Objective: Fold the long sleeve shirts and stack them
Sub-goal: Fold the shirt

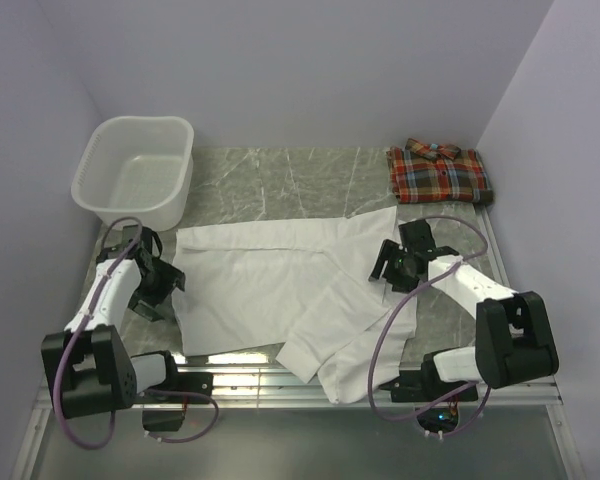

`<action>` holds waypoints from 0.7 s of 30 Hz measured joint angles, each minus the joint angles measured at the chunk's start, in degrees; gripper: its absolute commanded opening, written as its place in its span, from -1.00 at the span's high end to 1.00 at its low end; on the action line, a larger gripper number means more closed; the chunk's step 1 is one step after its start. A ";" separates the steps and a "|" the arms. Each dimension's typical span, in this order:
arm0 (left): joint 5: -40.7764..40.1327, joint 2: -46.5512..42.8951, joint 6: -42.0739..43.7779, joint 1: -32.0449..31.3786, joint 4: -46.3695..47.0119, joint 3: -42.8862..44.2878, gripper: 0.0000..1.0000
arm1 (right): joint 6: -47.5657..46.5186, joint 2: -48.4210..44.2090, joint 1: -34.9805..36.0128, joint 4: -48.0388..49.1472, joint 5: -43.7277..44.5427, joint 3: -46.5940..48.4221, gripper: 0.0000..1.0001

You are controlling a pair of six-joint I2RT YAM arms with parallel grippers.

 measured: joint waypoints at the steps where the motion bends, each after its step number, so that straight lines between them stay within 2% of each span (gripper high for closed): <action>1: -0.09 -1.25 0.07 0.11 -0.81 0.98 -0.79 | -0.11 -0.68 0.00 -0.26 -0.07 0.00 -0.49; 4: -0.09 -4.20 0.35 0.11 -1.55 5.49 -0.95 | -0.20 -3.80 -0.02 -0.68 -0.04 0.46 -0.48; 10: 2.75 -4.39 0.42 -2.34 4.52 10.54 -0.99 | 1.40 -5.66 -2.40 0.24 1.42 4.85 -0.49; 16: 5.64 3.54 0.24 -6.88 12.07 10.67 -0.98 | 3.76 -1.03 -6.54 4.09 -0.72 5.97 -0.40; 21: 5.60 8.96 0.24 -7.17 16.87 11.82 -0.94 | 5.20 4.76 -6.73 7.72 -3.56 5.99 -0.32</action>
